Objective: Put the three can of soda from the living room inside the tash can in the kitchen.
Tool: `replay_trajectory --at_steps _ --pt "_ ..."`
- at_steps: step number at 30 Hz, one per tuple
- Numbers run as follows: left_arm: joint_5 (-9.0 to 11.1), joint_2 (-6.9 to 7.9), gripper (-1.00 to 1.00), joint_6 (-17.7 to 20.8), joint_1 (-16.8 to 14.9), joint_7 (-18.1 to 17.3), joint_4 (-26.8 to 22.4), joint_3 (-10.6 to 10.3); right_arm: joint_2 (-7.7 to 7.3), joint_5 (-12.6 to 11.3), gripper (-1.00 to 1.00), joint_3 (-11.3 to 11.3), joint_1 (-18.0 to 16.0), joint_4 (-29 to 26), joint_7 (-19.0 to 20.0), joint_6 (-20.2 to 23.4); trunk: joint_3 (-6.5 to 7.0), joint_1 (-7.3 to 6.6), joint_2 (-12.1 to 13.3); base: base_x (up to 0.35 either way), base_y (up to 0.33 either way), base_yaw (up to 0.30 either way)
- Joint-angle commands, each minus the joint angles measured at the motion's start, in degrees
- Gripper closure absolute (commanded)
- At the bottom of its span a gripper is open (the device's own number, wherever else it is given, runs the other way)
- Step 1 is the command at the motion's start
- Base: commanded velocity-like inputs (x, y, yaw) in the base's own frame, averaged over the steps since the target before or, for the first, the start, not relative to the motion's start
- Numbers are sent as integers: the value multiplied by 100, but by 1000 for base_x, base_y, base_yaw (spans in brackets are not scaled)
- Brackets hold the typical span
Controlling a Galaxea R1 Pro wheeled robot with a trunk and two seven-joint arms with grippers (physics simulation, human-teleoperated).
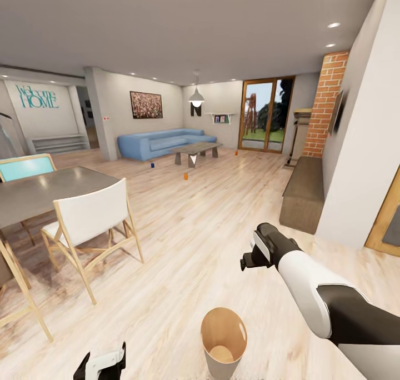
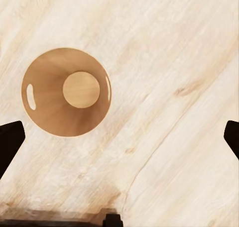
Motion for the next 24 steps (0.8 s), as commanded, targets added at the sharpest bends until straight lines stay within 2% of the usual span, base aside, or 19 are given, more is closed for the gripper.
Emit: replay_trajectory --at_steps 1,24 --pt "0 0 -100 0 0 0 0 0 -1 1 -100 1 0 0 -1 0 -28 23 -42 0 0 0" --pt "0 0 -100 0 0 -2 -7 0 -3 21 -100 13 0 0 -3 0 -649 528 -964 0 0 0"
